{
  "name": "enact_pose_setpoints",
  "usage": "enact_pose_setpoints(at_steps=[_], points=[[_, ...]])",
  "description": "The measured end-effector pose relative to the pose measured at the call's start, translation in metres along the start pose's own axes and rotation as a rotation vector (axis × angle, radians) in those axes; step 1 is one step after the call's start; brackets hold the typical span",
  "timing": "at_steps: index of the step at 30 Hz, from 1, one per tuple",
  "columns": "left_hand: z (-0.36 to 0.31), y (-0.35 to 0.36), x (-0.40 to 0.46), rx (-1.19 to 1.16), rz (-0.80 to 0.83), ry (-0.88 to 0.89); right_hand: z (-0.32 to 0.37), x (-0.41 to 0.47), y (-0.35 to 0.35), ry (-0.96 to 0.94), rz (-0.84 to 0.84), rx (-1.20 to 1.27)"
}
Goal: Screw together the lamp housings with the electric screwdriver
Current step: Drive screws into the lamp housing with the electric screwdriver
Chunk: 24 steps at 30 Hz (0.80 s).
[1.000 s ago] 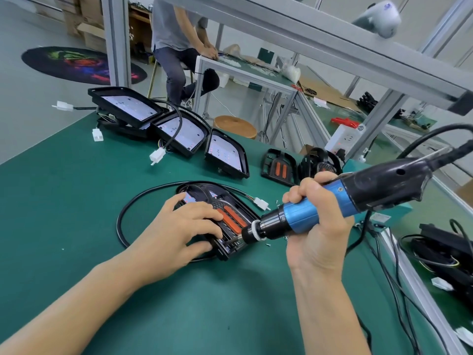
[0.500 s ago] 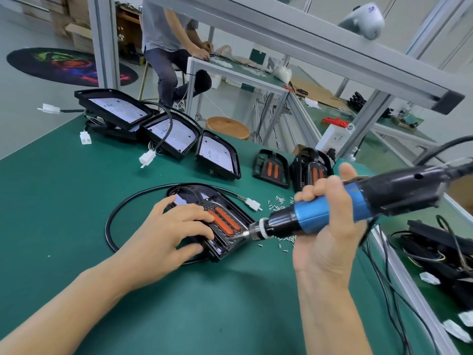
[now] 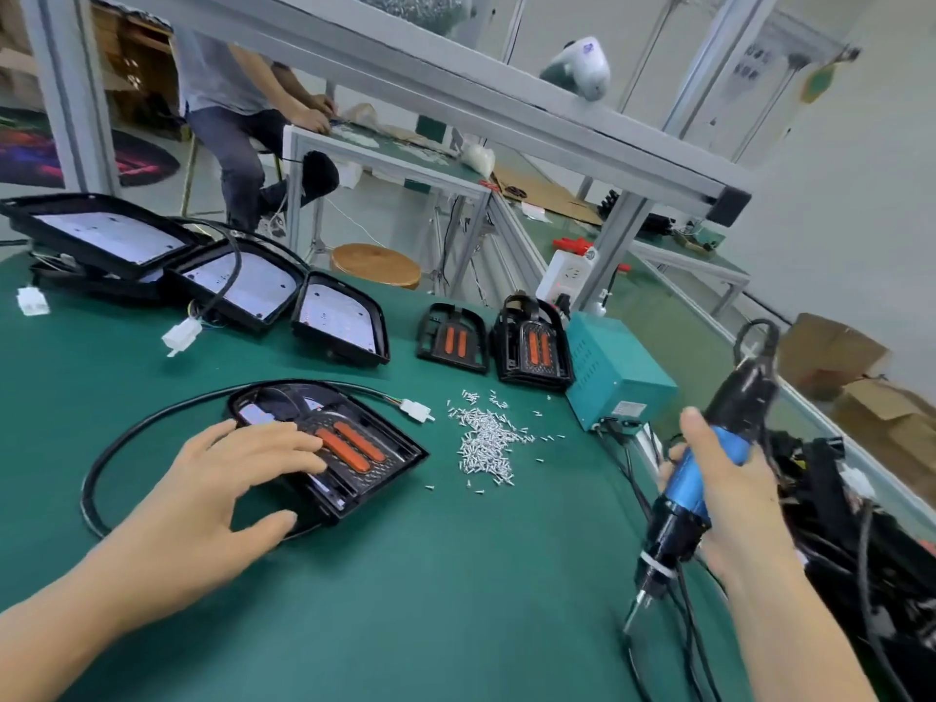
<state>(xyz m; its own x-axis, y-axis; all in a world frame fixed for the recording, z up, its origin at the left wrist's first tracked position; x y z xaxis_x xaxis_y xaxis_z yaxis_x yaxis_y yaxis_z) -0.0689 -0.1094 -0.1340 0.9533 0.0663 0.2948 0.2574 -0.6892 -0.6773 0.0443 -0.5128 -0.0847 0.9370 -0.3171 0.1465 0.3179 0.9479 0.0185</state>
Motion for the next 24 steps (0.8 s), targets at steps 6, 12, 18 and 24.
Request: enact_pose_setpoints(at_steps=[6,12,18,24], points=[[0.0,-0.006,0.003,-0.021,-0.049,-0.039,-0.078,0.012,-0.02,0.336,0.181,-0.524],[0.0,-0.009,-0.001,-0.039,-0.113,-0.09,-0.077,0.017,0.012,0.231,0.377,-1.003],[0.001,-0.011,-0.008,0.019,-0.2,-0.082,-0.075,0.027,0.053,0.074,0.545,-1.511],[0.001,-0.025,-0.011,-0.004,-0.266,-0.092,-0.079,0.035,0.068,-0.028,0.533,-1.738]])
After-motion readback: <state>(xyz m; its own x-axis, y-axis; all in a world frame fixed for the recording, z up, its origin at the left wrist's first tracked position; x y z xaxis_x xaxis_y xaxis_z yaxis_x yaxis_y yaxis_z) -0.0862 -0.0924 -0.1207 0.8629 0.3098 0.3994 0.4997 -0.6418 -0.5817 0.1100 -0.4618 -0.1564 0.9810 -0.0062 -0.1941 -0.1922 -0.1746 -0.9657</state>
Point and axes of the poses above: each hand's wrist, its own x-axis towards the middle knuckle, its own y-axis out of the palm, z = x × y, the point moved 10 cm from there along x, towards the middle knuckle, and after that the axes turned 8 degrees about -y, right-handed, at the moved point
